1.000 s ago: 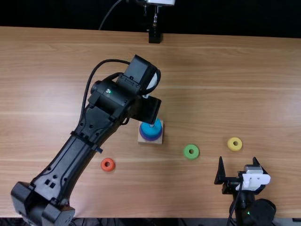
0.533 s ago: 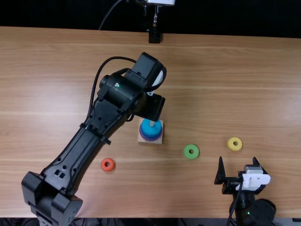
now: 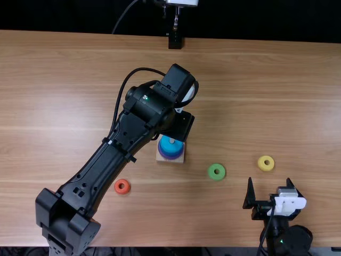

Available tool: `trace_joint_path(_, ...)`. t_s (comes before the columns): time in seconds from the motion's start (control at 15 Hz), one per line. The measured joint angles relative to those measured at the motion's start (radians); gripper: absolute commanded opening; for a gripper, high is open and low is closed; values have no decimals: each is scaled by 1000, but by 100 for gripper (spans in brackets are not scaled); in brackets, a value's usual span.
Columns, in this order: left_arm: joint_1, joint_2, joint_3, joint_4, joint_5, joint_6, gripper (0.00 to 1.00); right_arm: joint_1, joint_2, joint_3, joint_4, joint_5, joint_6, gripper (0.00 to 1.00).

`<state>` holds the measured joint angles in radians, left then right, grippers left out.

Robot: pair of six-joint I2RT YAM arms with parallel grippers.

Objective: Build the Hanoi tower: stack the rings onto the peg from bottom to top in this color order: purple, dark blue, light blue, dark green, light green, yellow, orange.

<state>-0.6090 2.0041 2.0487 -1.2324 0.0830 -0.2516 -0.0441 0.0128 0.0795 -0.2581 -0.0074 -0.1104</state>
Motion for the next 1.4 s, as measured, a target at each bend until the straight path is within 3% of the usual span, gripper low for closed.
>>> trace_joint_path(0.27,0,3,0,-2,0,0,0,0,0,0,0,0,0,100)
trace_joint_path(0.33,0,2,0,-3,0,0,10,0,0,0,0,0,0,100)
trace_joint_path(0.4,0,2,0,-3,0,0,40,0,0,0,0,0,0,100)
trace_joint_path(0.47,0,2,-2,-2,0,0,62,0,0,0,0,0,0,100)
trace_joint_path(0.53,0,3,-5,-1,2,0,100,0,0,0,0,0,0,100)
trace_joint_path(0.6,0,3,-13,-3,4,0,100,0,0,0,0,0,0,100)
trace_joint_path(0.87,0,2,-40,-32,57,0,100,0,0,0,0,0,0,100)
trace_joint_path(1.2,5,0,-40,-8,64,0,100,0,0,0,-1,0,0,100)
trace_joint_path(1.4,68,-85,-53,126,67,0,100,0,0,0,0,0,0,100)
